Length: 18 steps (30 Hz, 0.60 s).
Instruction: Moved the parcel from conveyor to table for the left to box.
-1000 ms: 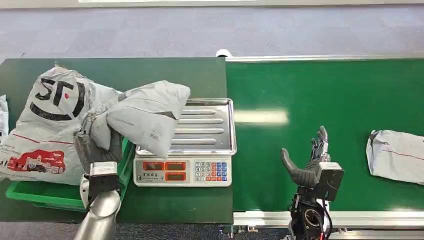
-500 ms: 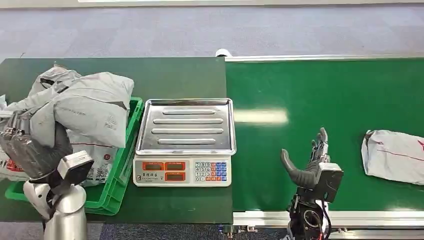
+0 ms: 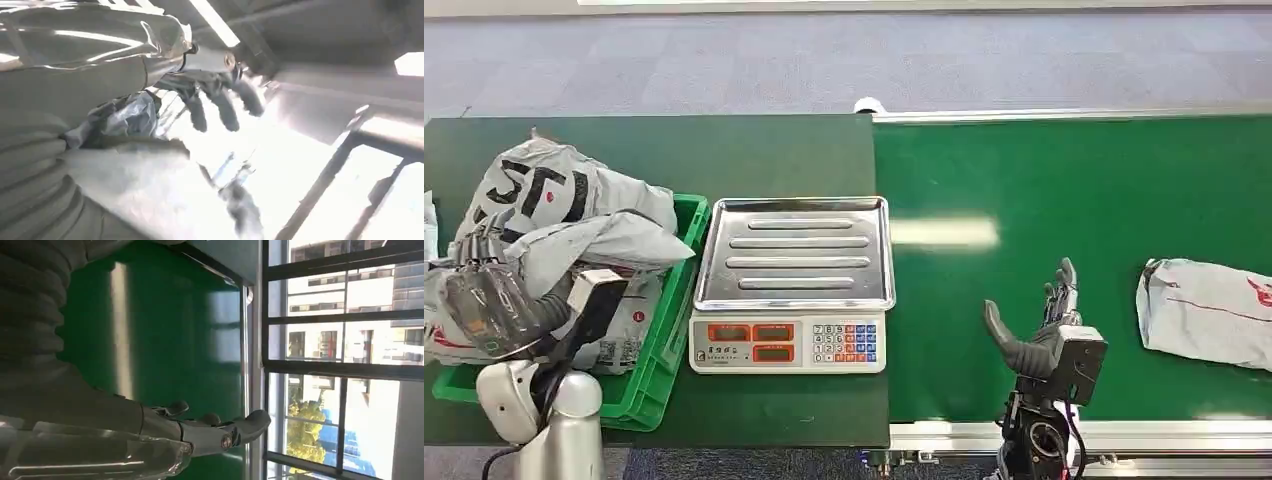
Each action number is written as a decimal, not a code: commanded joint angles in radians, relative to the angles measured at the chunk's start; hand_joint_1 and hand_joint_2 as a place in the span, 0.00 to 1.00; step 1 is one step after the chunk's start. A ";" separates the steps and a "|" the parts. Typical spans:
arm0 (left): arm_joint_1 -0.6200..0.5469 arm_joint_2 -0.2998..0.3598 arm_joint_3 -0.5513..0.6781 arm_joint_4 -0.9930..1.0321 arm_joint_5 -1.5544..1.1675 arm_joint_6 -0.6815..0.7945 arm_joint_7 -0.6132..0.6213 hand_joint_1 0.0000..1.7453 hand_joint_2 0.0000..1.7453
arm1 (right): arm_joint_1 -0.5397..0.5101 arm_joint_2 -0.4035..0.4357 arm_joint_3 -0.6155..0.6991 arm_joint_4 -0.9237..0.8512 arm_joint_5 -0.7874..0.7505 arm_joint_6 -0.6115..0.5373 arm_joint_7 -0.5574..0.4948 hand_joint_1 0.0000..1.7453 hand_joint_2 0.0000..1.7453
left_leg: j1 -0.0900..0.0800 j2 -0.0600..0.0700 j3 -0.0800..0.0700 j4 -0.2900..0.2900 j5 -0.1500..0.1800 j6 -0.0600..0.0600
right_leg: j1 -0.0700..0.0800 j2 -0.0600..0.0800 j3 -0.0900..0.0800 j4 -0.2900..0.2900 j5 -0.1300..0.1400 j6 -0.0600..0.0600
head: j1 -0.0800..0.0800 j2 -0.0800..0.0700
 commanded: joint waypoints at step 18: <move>-0.107 -0.074 0.231 0.024 0.085 0.007 -0.193 0.00 1.00 | -0.035 -0.010 0.007 0.031 0.007 0.015 0.007 0.00 1.00 | 0.000 0.002 0.001 0.000 -0.001 0.000 | 0.001 0.001 0.002 -0.001 0.000 -0.001 | 0.000 0.000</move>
